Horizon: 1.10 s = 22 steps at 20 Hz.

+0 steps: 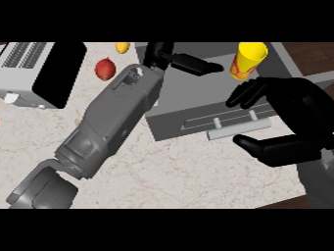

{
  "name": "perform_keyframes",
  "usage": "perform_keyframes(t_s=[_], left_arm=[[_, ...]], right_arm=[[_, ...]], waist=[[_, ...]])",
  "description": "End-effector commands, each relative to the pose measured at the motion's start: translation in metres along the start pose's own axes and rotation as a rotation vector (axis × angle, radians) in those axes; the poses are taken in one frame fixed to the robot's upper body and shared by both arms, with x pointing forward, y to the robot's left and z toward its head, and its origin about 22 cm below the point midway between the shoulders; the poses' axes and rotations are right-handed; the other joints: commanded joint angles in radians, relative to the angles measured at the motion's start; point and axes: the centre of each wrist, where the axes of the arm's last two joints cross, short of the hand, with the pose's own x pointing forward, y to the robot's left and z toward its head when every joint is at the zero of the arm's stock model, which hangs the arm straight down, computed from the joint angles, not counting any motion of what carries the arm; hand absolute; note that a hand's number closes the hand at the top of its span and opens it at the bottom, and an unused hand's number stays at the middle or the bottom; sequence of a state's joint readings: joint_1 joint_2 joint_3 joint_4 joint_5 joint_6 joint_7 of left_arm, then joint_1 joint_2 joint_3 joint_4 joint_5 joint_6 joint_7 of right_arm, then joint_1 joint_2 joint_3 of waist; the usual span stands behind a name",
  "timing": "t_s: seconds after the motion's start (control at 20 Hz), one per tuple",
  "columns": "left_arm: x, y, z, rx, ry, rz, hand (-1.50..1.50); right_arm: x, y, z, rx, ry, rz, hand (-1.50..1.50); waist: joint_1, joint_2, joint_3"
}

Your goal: Pick up the cup, place it into the drawer and close the drawer

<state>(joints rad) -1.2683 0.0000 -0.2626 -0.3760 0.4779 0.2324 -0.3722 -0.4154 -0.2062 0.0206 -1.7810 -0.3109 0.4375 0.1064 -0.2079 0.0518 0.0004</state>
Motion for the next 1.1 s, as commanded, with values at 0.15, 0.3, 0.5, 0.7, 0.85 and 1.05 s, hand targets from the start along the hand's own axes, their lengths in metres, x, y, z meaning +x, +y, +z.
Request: perform_keyframes(t_s=[0.15,0.3,0.5,0.7,0.85,1.05], left_arm=[[0.014,-0.003,-0.007,0.077,-0.103,0.097,-1.5],[0.023,-0.007,-0.011,0.116,-0.103,0.107,-1.5],[-0.002,0.004,-0.001,0.157,-0.09,0.097,-1.5],[-0.014,0.008,0.008,0.142,-0.097,0.154,-1.5],[-0.017,0.012,0.01,0.154,-0.106,0.196,-1.5],[-0.028,0.03,0.02,0.143,-0.124,0.219,-1.5]], right_arm=[[-0.007,0.013,0.005,0.333,0.252,0.116,1.5],[-0.006,0.005,0.019,0.344,0.355,0.226,-1.5],[-0.001,0.009,0.021,0.33,0.399,0.457,-1.5],[-0.044,0.019,0.032,0.238,0.501,0.515,-1.5],[-0.084,0.026,0.033,0.268,0.596,0.546,-1.5],[-0.127,0.028,0.033,0.351,0.666,0.576,-1.5]], waist=[[0.05,-0.018,-0.001],[0.089,-0.033,0.0],[0.12,-0.029,0.001],[0.185,-0.041,0.001],[0.206,-0.038,0.001],[0.244,-0.039,0.001]])
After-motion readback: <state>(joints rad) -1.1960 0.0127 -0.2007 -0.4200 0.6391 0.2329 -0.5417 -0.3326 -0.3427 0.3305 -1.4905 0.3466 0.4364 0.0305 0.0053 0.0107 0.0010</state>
